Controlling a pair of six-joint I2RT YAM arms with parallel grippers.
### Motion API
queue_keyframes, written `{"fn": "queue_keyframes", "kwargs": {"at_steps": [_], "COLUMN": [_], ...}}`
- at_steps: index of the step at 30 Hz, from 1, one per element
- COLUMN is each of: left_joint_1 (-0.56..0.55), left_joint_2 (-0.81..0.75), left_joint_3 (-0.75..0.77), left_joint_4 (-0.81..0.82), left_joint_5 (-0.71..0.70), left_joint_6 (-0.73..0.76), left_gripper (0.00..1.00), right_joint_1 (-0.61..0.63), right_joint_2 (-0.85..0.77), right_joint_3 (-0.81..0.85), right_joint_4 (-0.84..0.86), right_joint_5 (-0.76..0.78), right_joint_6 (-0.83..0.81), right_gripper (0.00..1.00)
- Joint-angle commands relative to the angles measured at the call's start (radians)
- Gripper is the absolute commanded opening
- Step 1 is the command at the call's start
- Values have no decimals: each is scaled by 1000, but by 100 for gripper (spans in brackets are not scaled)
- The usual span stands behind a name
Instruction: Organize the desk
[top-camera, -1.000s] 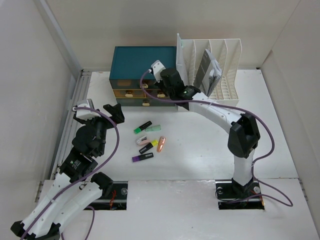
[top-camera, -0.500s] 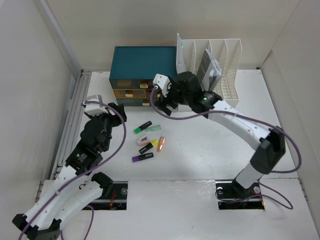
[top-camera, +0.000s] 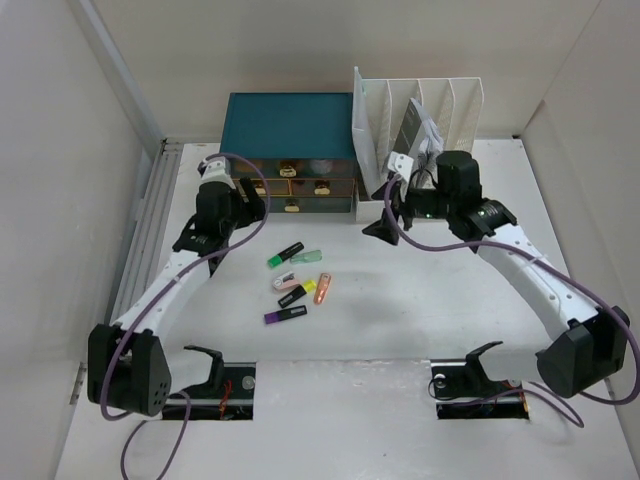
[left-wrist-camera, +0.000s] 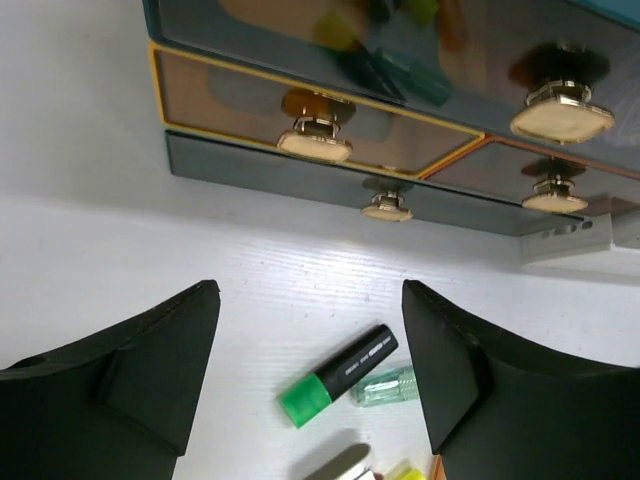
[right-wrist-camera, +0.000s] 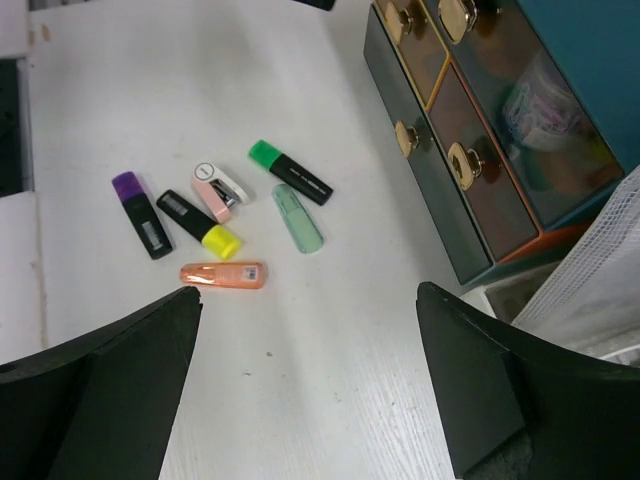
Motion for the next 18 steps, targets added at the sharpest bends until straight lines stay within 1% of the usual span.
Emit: {"fn": "queue_keyframes", "kwargs": {"at_steps": [1, 4, 6, 11, 16, 18], "left_joint_1": [46, 93, 135, 220, 239, 239], "left_joint_2": [45, 99, 134, 217, 305, 326], "left_joint_3": [52, 52, 38, 29, 73, 85], "left_joint_4": [158, 203, 243, 342, 364, 385], "left_joint_5": [148, 208, 240, 387, 443, 472], "left_joint_6": [-30, -40, -51, -62, -39, -39], "left_gripper": [72, 72, 72, 72, 72, 69], "right_joint_1": [-55, -87, -101, -110, -120, -120], "right_joint_2": [-36, -26, -26, -37, -37, -37], "right_joint_3": [2, 2, 2, -7, -25, -25], "right_joint_4": [67, 57, 48, 81, 93, 93], "right_joint_5": [-199, -267, -287, -316, -339, -339], "right_joint_6": [19, 30, 30, 62, 62, 62], "right_gripper": [94, 94, 92, 92, 92, 92]}}
